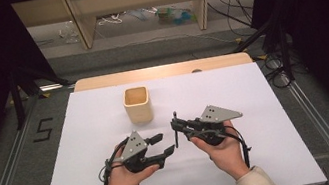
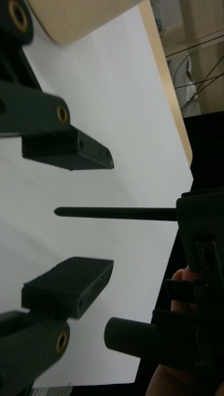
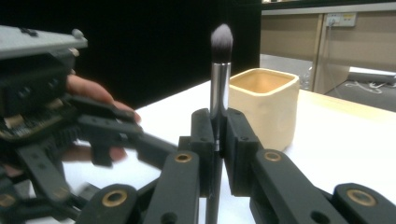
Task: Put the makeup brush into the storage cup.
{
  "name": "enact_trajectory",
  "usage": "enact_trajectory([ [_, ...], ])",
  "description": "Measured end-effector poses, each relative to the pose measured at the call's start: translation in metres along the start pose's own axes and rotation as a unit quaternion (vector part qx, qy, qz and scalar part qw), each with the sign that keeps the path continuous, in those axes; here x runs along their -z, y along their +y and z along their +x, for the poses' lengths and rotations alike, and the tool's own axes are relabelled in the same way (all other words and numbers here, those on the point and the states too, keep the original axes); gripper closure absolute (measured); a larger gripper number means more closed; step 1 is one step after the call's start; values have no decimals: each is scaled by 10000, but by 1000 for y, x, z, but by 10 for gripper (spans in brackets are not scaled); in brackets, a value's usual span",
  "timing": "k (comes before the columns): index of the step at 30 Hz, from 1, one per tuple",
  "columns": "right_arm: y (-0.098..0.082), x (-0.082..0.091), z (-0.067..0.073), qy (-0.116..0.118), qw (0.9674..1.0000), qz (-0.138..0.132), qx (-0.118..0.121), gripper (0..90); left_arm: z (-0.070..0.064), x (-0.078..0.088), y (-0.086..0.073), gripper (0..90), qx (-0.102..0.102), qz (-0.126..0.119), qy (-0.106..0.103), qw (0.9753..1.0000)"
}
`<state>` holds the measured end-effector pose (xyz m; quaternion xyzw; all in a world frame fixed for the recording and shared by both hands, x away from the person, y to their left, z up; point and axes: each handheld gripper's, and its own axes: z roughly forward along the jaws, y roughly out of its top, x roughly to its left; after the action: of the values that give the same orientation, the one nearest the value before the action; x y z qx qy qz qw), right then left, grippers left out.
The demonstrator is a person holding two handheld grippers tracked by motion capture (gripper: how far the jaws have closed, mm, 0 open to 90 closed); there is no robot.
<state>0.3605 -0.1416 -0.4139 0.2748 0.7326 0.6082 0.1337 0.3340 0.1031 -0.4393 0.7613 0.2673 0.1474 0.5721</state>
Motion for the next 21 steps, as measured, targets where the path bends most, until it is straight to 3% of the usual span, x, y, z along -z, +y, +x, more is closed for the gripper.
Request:
enact_trajectory([
  [4, -1, 2, 0, -123, 9998, -59, 141, 839, 2, 8, -3, 318, -76, -164, -10, 9998],
  [8, -1, 5, 2, -85, 9998, -21, 167, 839, 0, 12, -6, 253, -268, -293, -38, 9992],
  [12, -1, 7, 8, 59, 9998, -121, 175, 839, -2, 15, -6, 219, -396, -407, -69, 9984],
  [21, 1, 8, 14, 101, 9996, -143, 239, 838, 0, 23, -9, 209, -376, -507, -30, 9980],
])
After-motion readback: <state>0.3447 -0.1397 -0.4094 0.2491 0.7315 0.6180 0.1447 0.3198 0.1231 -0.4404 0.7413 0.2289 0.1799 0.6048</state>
